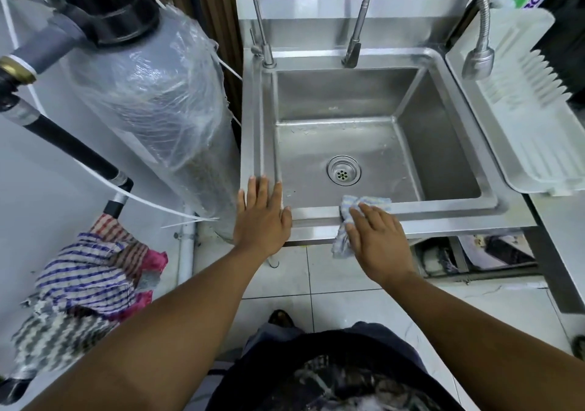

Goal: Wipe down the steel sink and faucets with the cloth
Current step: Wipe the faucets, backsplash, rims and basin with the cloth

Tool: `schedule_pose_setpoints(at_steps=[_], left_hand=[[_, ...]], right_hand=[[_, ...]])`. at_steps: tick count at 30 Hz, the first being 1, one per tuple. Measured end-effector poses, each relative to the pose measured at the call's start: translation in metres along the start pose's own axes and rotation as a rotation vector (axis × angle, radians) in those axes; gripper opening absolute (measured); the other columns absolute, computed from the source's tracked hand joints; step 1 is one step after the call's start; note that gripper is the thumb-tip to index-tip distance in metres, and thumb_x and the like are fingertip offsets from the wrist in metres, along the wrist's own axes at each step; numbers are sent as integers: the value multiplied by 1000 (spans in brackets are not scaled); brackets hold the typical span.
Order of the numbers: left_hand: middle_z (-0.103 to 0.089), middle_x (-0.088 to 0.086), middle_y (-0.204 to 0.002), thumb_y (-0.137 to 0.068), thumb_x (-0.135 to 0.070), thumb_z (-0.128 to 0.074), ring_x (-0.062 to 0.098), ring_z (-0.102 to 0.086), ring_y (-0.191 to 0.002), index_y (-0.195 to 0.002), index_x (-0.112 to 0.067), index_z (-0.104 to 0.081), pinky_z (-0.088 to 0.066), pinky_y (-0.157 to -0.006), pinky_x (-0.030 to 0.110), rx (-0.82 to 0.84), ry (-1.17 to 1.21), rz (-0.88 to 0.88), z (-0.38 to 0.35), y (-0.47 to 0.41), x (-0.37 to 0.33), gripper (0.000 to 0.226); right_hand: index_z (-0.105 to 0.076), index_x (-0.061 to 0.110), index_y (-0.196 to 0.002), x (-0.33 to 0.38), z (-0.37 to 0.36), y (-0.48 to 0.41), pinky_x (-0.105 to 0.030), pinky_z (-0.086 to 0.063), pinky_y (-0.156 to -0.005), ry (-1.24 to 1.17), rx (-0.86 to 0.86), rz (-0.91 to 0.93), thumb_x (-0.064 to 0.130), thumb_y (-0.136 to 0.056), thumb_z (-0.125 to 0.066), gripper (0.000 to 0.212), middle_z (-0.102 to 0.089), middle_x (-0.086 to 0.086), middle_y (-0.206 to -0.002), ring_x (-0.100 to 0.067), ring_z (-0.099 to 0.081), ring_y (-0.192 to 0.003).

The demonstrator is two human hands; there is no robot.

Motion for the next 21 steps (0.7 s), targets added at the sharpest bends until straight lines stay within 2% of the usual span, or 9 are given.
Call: schedule_pose_setpoints(at_steps=[3,7,9,11,15,17,19,21], left_hand=[[2,9,-166,-101,-47,-18,27,13,-152,-158,-21,-7,5,-122,48,-3,5,9,1,1,-1,63],[2,9,-166,-102,-46,-18,26,13,-152,-158,-21,-8,4,-122,48,25,3,21,0,1,0,63],[1,9,-166,-101,-46,-17,26,14,-152,-158,-21,-8,4,-122,48,30,3,16,-1,1,0,63],[-1,9,-166,-102,-47,-18,27,13,-152,-158,-21,-10,3,-122,50,24,-1,12,-1,1,0,63],[-1,7,-167,-101,-50,-16,26,14,-152,-158,-22,-9,2,-122,52,28,-25,23,-5,1,2,64],[2,7,-167,-101,-53,-16,26,17,-151,-159,-23,-7,4,-121,53,43,-23,53,-4,2,1,66],[6,7,-166,-99,-57,-17,27,19,-150,-159,-24,-4,8,-120,55,70,-16,113,-3,3,-3,69],[10,10,-166,-96,-63,-17,31,22,-149,-158,-26,2,10,-119,56,116,-5,187,-6,6,-12,75]], right_hand=[[-60,9,-134,26,-5,-5,-52,-41,-107,-44,-25,-129,39,-103,-30,52,-57,-19,-140,-41,-54,-127],[-60,9,-135,103,-20,-9,-52,-42,-106,-67,0,110,39,-101,-30,54,-58,-16,-141,-38,-54,-130],[-60,10,-136,103,-20,-9,-51,-44,-106,-83,31,180,41,-101,-31,55,-59,-15,-141,-36,-54,-130],[-60,8,-136,73,-20,-6,-50,-46,-105,-84,36,189,42,-102,-32,55,-58,-15,-141,-37,-55,-130],[-60,5,-136,-42,-1,4,-53,-44,-104,-22,-30,-58,39,-102,-30,56,-58,-20,-139,-40,-56,-126],[-54,6,-141,-83,4,9,-56,-31,-114,2,-2,-245,42,-101,-22,62,-53,-19,-145,-37,-48,-134],[-48,3,-145,-91,5,6,-57,-18,-118,-9,40,-384,46,-99,-15,71,-47,-22,-148,-40,-40,-138],[-41,-4,-147,-73,8,0,-57,-17,-119,-39,72,-458,56,-96,-11,84,-40,-30,-150,-45,-34,-140]])
Point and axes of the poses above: each hand's wrist, its own y-axis away from the middle knuckle, its own z-axis out of the back of the hand, x = y × z, the point moved 10 cm from there along -y, towards the middle knuckle
